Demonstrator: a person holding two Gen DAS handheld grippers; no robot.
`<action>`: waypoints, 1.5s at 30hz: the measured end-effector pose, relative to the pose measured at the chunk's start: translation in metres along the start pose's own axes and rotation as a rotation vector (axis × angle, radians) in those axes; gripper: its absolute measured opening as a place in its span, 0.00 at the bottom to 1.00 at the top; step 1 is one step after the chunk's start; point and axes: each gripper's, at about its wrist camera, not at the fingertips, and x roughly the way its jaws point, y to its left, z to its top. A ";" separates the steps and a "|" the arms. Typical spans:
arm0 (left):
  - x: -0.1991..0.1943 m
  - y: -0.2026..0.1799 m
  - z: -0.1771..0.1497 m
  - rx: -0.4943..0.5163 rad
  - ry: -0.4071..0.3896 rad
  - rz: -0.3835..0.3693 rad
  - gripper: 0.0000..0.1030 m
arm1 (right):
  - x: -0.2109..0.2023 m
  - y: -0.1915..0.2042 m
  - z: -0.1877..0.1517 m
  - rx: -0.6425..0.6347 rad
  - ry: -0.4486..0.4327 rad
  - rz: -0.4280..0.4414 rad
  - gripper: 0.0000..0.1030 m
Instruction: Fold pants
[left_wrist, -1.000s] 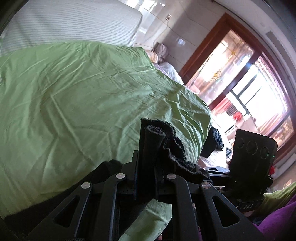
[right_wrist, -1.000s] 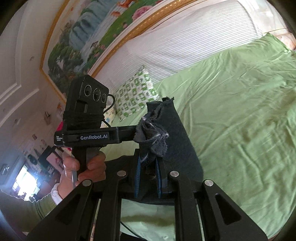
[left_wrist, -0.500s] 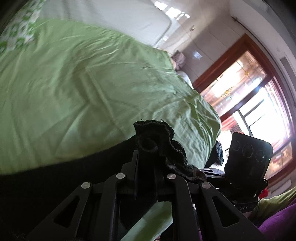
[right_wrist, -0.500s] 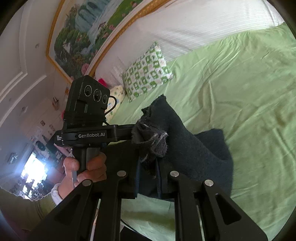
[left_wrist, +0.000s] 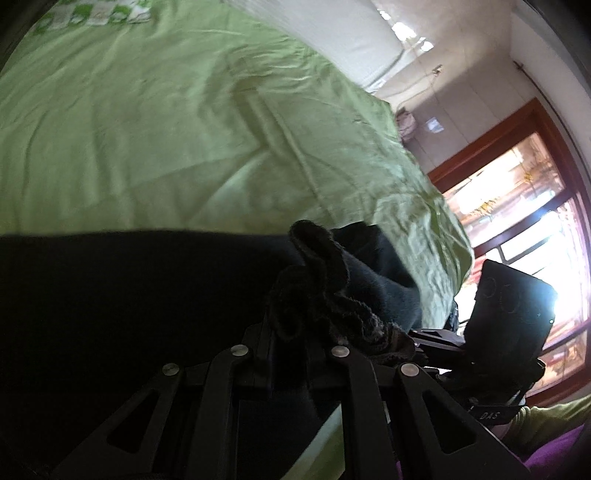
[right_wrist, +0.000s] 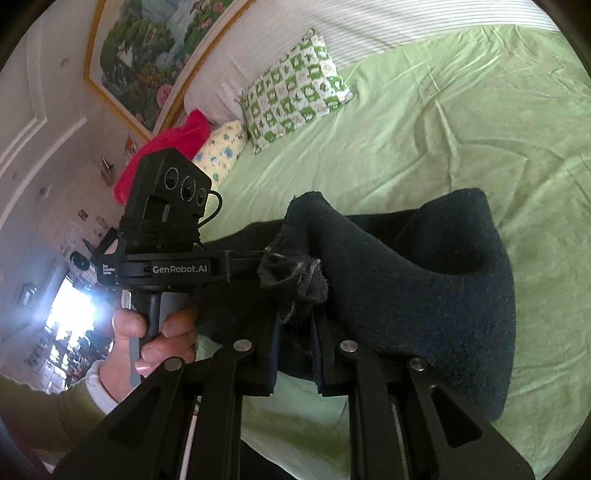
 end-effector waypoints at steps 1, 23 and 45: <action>-0.001 0.002 -0.002 -0.010 0.001 0.008 0.11 | 0.002 0.000 0.000 -0.002 0.011 -0.006 0.16; -0.089 0.028 -0.059 -0.234 -0.212 0.125 0.25 | 0.016 0.034 0.011 -0.073 0.057 0.042 0.40; -0.172 0.058 -0.154 -0.608 -0.519 0.174 0.37 | 0.046 0.070 0.038 -0.140 0.084 0.075 0.50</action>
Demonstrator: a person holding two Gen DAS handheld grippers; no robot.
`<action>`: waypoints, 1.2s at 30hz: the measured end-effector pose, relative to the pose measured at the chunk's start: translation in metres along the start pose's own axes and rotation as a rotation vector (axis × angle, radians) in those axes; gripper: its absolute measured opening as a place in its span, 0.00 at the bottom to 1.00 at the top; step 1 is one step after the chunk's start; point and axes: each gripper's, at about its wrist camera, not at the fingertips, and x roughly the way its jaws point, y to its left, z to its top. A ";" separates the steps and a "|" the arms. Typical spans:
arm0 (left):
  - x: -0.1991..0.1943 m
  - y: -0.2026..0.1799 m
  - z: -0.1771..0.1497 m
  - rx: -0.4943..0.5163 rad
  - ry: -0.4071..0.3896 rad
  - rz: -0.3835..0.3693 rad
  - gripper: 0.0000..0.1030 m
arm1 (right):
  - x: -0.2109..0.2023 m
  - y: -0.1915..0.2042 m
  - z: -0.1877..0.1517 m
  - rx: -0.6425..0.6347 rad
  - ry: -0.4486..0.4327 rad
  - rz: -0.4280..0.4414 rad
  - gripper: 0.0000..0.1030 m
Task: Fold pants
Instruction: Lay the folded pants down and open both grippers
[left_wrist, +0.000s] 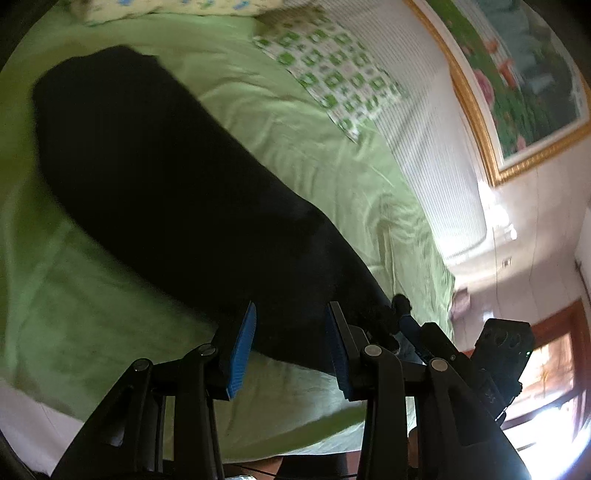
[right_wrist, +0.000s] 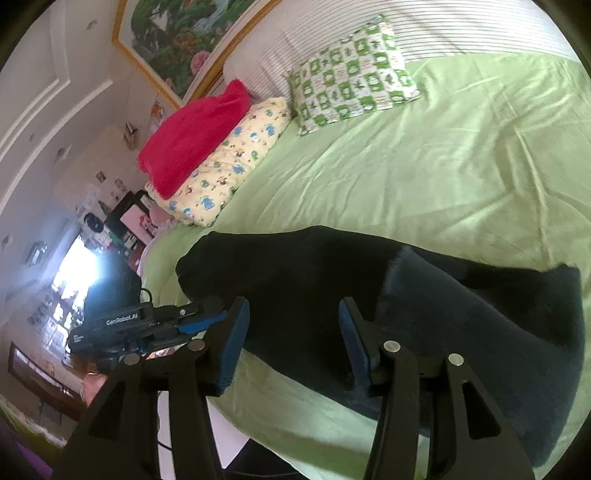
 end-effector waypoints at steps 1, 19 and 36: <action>-0.004 0.004 0.001 -0.012 -0.009 0.005 0.37 | 0.005 0.003 0.003 -0.009 0.007 0.002 0.50; -0.060 0.062 0.016 -0.164 -0.200 0.074 0.61 | 0.078 0.052 0.044 -0.121 0.112 0.068 0.51; -0.068 0.096 0.031 -0.245 -0.265 0.095 0.61 | 0.130 0.076 0.068 -0.223 0.194 0.081 0.51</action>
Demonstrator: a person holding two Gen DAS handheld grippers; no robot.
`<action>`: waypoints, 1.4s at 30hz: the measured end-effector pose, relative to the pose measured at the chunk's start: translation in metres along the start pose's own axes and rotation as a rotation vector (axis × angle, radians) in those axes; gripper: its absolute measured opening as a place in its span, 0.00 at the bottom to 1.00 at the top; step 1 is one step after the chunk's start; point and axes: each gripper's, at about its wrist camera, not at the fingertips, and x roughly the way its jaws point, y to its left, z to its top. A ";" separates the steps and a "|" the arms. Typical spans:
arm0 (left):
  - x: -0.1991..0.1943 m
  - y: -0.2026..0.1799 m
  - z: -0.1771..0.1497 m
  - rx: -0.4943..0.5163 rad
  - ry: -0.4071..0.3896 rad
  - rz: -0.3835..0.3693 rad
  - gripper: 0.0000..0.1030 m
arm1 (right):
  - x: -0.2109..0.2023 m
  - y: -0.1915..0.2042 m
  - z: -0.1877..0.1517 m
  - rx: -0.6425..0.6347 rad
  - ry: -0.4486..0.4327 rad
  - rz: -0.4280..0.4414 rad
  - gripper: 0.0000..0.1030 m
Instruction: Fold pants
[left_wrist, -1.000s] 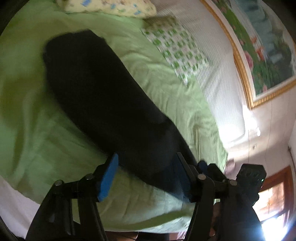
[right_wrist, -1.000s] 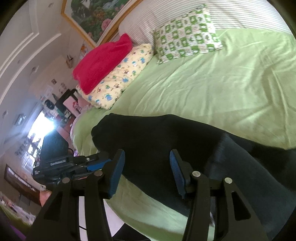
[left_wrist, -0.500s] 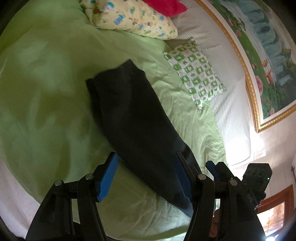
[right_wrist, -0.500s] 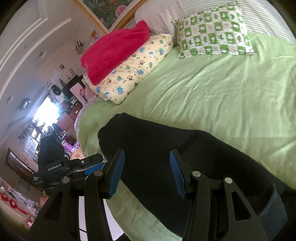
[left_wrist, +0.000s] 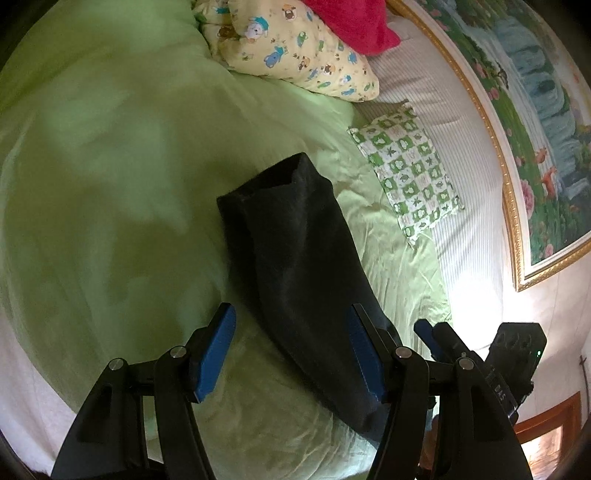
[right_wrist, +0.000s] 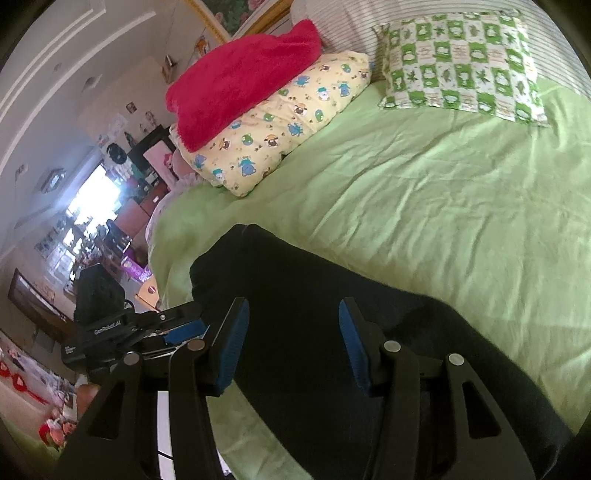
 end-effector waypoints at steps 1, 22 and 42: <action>0.001 0.001 0.002 -0.002 0.001 0.000 0.61 | 0.004 0.001 0.003 -0.011 0.008 0.000 0.51; 0.024 0.015 0.017 -0.050 0.015 -0.006 0.61 | 0.144 0.033 0.076 -0.250 0.309 0.078 0.51; 0.040 -0.005 0.028 0.021 0.002 -0.001 0.17 | 0.152 0.021 0.078 -0.165 0.322 0.177 0.21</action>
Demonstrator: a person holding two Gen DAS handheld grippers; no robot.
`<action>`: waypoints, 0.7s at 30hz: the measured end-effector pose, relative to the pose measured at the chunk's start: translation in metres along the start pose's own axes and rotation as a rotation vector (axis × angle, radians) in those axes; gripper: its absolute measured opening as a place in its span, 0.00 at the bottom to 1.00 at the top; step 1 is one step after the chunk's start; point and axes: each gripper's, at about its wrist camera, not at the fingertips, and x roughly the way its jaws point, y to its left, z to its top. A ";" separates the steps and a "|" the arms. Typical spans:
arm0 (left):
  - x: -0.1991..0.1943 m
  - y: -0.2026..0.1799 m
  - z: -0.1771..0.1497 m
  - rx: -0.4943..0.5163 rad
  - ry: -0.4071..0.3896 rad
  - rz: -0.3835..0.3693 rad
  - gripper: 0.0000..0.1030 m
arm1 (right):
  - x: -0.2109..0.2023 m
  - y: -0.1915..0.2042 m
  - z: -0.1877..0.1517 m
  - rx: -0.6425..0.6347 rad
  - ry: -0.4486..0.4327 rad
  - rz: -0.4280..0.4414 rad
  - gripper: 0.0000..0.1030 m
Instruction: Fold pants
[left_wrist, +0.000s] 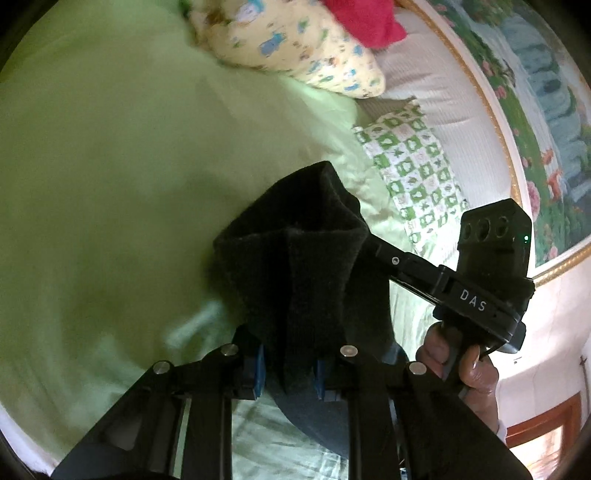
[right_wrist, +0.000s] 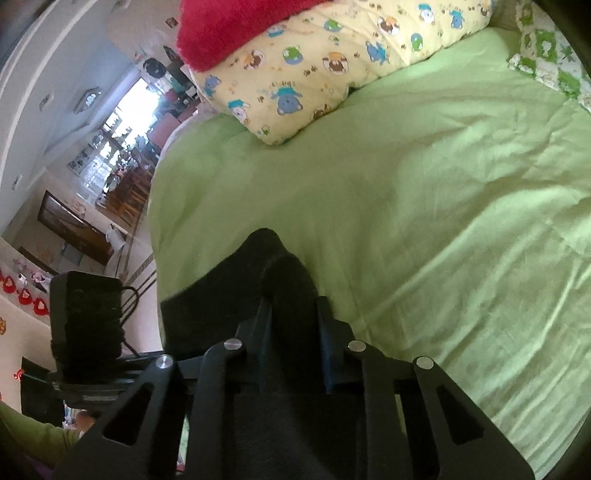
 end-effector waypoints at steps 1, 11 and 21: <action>-0.003 -0.006 -0.001 0.019 -0.008 0.000 0.17 | -0.004 0.002 -0.001 0.000 -0.012 0.003 0.21; -0.036 -0.055 -0.009 0.090 -0.037 -0.074 0.17 | -0.069 0.015 -0.015 0.009 -0.155 0.042 0.20; -0.050 -0.124 -0.038 0.198 -0.012 -0.156 0.17 | -0.151 0.012 -0.054 0.071 -0.289 0.047 0.19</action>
